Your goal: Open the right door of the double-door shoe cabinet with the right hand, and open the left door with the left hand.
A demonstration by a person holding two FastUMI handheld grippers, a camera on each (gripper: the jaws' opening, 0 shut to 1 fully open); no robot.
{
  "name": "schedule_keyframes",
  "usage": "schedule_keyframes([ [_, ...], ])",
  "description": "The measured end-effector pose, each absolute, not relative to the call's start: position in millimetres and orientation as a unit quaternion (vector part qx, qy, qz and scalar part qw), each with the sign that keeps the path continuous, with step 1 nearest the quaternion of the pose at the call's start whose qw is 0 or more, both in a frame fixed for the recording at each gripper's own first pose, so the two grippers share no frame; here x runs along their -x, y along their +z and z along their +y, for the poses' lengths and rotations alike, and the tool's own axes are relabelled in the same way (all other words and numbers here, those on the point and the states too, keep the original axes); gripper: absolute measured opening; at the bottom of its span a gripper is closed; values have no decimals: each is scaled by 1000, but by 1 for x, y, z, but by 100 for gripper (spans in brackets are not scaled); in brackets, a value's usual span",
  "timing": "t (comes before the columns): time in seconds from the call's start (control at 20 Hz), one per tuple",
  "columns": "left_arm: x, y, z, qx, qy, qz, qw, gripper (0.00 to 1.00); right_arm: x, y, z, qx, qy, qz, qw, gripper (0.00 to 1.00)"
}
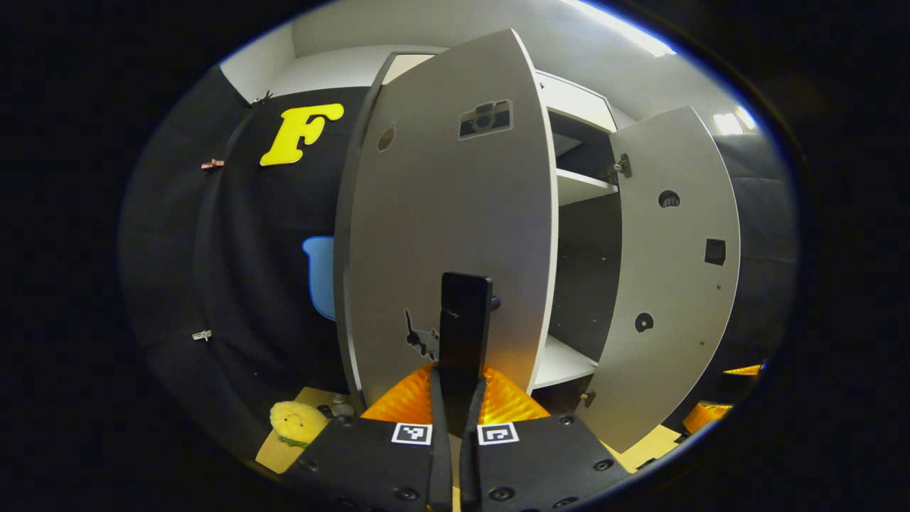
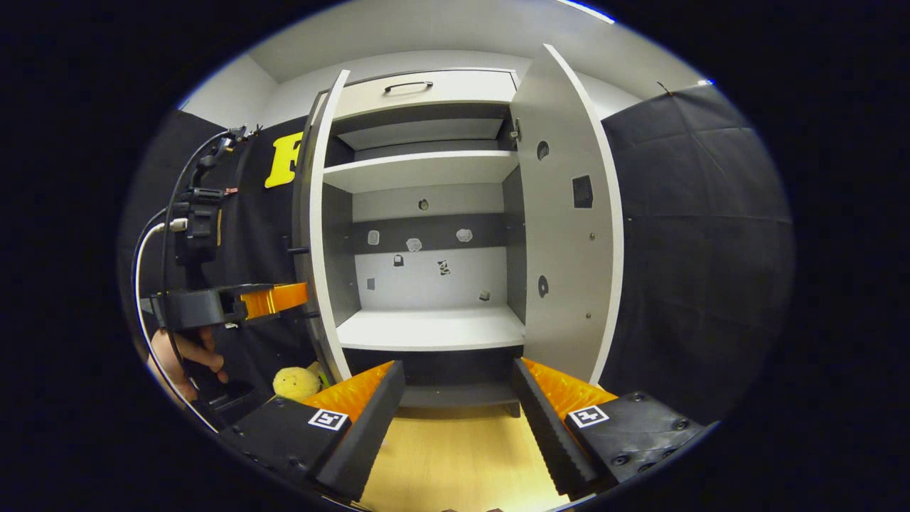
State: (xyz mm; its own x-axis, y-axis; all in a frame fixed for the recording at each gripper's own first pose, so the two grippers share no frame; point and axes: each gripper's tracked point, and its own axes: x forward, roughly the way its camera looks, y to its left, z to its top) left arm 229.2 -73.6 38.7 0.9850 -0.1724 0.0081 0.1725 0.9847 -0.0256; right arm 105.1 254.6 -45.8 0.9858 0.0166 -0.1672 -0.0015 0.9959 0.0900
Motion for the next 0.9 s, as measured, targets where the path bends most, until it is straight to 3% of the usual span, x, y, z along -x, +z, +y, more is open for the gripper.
schedule_keyframes([
  [0.5, -228, 39, -50, 28, -24, -13, 999, 9, -98, -60, 291, -56, 17, 108, 992, 96],
  [0.75, -225, 47, 28, 35, 13, -20, 999, 5, -100, -51, 291, -46, 6, 113, 992, 96],
  [0.9, -222, 47, 25, 84, -36, -10, 996, 5, -103, -45, 286, -30, 2, 113, 993, 96],
])
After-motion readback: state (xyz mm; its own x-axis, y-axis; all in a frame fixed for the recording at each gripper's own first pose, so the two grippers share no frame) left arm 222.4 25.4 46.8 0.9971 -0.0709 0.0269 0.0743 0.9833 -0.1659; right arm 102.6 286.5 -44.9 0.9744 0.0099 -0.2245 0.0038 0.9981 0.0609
